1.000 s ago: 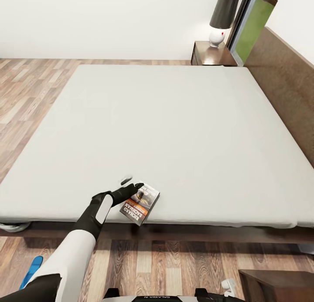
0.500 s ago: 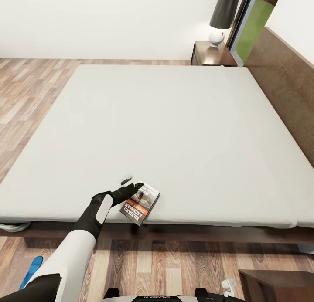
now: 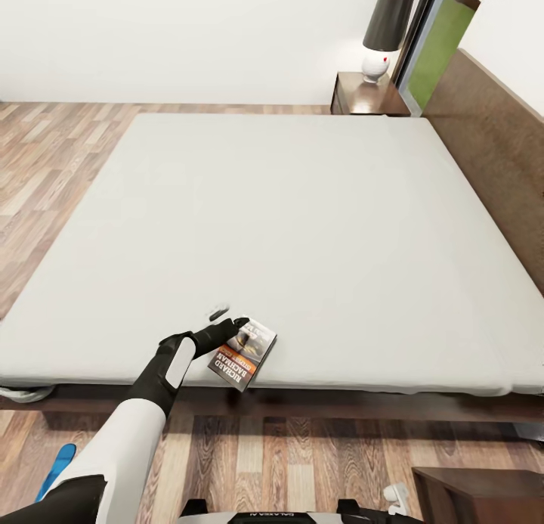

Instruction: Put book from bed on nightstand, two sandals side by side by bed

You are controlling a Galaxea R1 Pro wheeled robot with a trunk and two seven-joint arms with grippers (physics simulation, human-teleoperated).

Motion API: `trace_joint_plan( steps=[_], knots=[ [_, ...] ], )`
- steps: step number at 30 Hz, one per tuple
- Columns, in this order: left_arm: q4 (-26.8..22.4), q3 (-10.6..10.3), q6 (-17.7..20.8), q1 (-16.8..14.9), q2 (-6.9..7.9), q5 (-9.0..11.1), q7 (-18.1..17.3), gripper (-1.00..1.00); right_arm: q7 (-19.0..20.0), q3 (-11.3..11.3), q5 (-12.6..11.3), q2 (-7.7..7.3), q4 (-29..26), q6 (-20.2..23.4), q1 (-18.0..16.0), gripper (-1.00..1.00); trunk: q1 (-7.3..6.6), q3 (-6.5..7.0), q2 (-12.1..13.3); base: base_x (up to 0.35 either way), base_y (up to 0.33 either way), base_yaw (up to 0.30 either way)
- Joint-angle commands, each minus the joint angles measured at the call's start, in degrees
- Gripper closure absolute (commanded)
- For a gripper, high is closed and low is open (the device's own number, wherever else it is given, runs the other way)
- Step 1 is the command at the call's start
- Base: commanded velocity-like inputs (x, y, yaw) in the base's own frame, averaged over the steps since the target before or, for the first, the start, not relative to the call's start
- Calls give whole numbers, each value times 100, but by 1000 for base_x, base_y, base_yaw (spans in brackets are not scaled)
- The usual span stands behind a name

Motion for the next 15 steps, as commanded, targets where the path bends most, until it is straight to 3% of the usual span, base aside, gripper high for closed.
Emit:
trace_joint_plan(
  steps=[1, 15],
  knots=[
    [-5, 37, 51, -3, -8, 19, -16, -100, -1, 28, -60, -7, -3, 53, -1, -100, -22, 15, 39, 0, 0, 0],
    [-4, 45, 60, -1, 1, 19, -16, -100, -1, 21, -60, -7, -3, 52, -1, -100, -330, 267, 601, 0, 0, 0]
  ],
)
